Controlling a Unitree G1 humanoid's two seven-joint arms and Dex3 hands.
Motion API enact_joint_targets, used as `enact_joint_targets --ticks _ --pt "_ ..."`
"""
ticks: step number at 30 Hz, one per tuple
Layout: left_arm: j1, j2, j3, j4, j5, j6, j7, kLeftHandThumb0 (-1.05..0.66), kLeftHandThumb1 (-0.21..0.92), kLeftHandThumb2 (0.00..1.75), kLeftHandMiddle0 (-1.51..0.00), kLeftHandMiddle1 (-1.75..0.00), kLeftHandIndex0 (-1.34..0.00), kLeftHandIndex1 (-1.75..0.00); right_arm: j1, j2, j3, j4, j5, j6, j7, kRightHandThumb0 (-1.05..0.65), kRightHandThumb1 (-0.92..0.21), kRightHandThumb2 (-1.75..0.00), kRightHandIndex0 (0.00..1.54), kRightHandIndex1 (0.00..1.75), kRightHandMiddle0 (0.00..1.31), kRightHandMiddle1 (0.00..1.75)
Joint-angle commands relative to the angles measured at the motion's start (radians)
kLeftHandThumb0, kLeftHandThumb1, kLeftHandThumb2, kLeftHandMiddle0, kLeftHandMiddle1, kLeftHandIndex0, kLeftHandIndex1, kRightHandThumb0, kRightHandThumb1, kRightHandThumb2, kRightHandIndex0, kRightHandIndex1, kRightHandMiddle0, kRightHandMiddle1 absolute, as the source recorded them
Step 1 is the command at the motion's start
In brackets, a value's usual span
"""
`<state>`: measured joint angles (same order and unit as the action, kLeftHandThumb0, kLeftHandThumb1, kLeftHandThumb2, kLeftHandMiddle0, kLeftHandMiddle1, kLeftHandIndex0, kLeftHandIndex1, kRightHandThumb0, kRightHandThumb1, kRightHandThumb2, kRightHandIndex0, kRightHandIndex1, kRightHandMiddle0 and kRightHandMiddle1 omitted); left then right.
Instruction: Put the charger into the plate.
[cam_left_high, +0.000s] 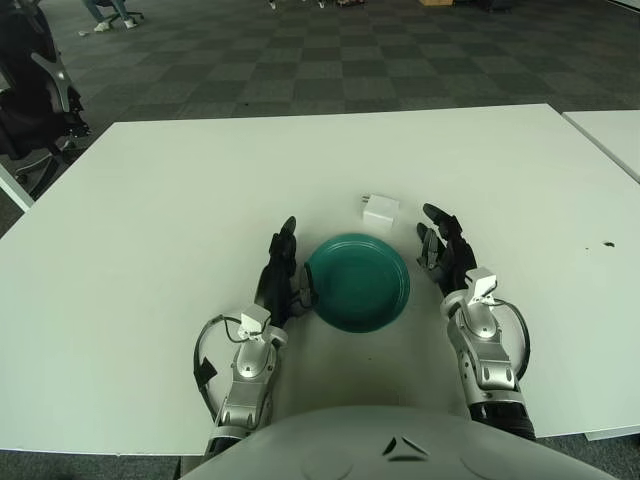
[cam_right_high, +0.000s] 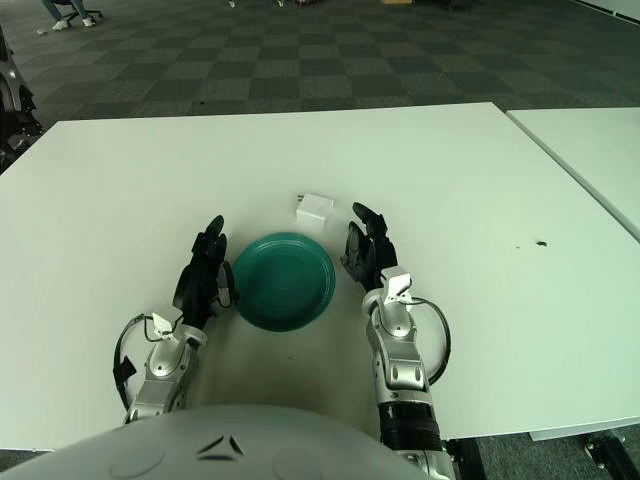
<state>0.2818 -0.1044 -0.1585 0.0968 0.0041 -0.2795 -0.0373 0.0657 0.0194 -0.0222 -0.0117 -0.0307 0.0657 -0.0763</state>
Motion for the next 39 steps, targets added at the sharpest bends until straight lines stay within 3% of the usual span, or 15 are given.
enact_joint_targets --ticks 1,4,11,13,15,18,21,27,39 --pt "0.002 -0.007 0.002 0.040 0.001 0.017 0.009 -0.88 0.92 1.06 -0.14 -0.01 0.00 -0.43 -0.071 -0.033 -0.010 -0.036 -0.064 0.005 -0.045 -0.85 -0.92 -0.73 0.22 0.00 0.00 0.54" --pt "-0.006 -0.007 0.003 0.056 -0.001 0.006 0.008 -0.88 0.92 1.06 -0.14 -0.01 0.00 -0.44 -0.111 -0.068 0.007 -0.025 -0.129 -0.038 -0.068 -0.83 -0.92 -0.70 0.22 0.00 0.00 0.52" --pt "-0.020 -0.006 0.015 0.091 -0.013 -0.015 0.002 -0.89 0.92 1.06 -0.13 0.00 0.00 -0.45 -0.289 -0.194 0.072 0.202 -0.356 -0.165 -0.183 -0.84 -0.92 -0.60 0.26 0.02 0.00 0.61" --pt "-0.024 -0.004 0.017 0.104 -0.017 -0.022 -0.003 -0.89 0.92 1.06 -0.13 0.00 0.00 -0.44 -0.352 -0.233 0.122 0.245 -0.495 -0.131 -0.257 -0.84 -0.92 -0.58 0.26 0.01 0.00 0.60" --pt "-0.027 -0.003 0.017 0.112 -0.019 -0.028 -0.005 -0.89 0.92 1.06 -0.12 0.00 0.00 -0.43 -0.384 -0.254 0.150 0.272 -0.568 -0.111 -0.299 -0.85 -0.92 -0.58 0.26 0.01 0.00 0.60" --pt "-0.032 -0.006 0.019 0.126 -0.028 -0.037 -0.009 -0.89 0.92 1.06 -0.12 0.00 0.00 -0.42 -0.442 -0.273 0.221 0.273 -0.712 0.015 -0.285 -0.88 -0.92 -0.62 0.25 0.01 0.00 0.60" --pt "-0.036 -0.010 0.020 0.136 -0.033 -0.042 -0.007 -0.89 0.92 1.06 -0.12 0.00 0.00 -0.42 -0.497 -0.245 0.276 0.264 -0.793 0.137 -0.228 -0.91 -0.92 -0.64 0.23 0.00 0.00 0.60" --pt "-0.037 -0.012 0.017 0.148 -0.016 -0.061 0.011 -0.89 0.92 1.05 -0.14 -0.01 0.00 -0.45 -0.554 -0.223 0.351 0.300 -0.861 0.240 -0.174 -0.93 -0.92 -0.63 0.19 0.00 0.00 0.58" --pt "-0.026 -0.019 0.009 0.136 -0.041 -0.058 0.004 -0.88 0.92 1.04 -0.14 0.00 0.00 -0.46 -0.647 -0.213 0.448 0.470 -0.877 0.232 -0.179 -0.93 -0.92 -0.55 0.21 0.01 0.00 0.62"
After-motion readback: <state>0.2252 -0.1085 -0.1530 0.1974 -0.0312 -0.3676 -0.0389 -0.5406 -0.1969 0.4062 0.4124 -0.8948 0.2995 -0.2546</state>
